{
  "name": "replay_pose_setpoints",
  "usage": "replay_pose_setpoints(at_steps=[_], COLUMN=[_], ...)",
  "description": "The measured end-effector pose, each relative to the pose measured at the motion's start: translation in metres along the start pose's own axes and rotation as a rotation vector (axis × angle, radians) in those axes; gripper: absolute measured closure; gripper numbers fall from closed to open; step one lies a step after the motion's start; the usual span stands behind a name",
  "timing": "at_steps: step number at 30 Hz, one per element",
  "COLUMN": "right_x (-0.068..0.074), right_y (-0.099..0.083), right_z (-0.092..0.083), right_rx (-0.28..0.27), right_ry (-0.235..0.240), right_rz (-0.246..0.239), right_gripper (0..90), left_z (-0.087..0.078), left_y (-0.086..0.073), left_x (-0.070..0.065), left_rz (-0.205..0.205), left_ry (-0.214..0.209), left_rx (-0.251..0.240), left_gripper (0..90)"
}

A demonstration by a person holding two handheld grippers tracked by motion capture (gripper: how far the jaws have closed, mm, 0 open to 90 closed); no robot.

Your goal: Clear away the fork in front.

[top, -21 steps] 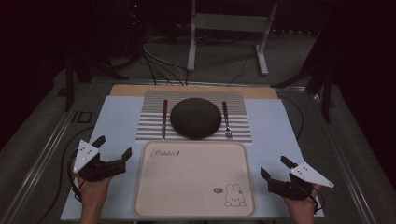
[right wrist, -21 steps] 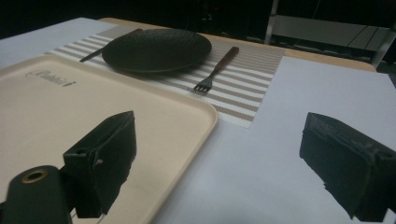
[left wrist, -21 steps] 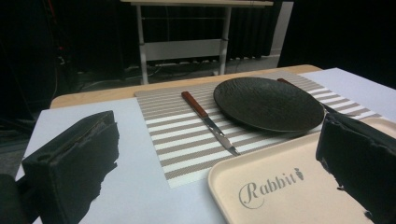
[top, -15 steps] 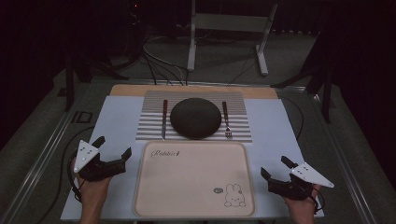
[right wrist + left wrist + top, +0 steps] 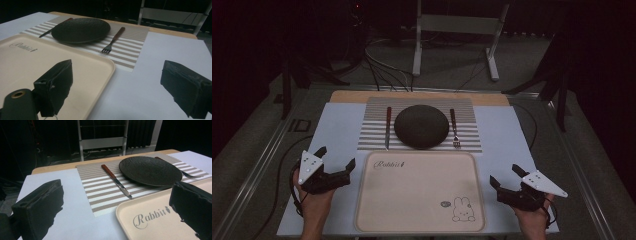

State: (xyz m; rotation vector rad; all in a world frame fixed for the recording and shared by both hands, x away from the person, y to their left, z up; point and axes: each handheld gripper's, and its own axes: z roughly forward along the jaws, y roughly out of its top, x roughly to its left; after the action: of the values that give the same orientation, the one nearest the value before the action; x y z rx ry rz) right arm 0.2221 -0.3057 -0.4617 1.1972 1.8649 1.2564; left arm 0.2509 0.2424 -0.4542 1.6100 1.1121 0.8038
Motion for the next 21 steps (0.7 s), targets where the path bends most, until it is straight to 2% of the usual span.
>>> replay_pose_setpoints(at_steps=[14, 21], right_x=[0.007, 0.008], right_y=[0.023, 0.035], right_z=[0.009, 0.017], right_rx=[0.004, 0.004], right_ry=[-0.01, -0.015], right_rz=[-0.036, -0.032], right_gripper=[11.2, 11.2], left_z=[-0.001, 0.001], left_y=[-0.002, -0.003], left_x=[0.003, 0.001], left_rz=[-0.016, -0.012], left_ry=[0.027, 0.027], left_rx=[-0.007, -0.003], left_gripper=[0.0, 0.1])
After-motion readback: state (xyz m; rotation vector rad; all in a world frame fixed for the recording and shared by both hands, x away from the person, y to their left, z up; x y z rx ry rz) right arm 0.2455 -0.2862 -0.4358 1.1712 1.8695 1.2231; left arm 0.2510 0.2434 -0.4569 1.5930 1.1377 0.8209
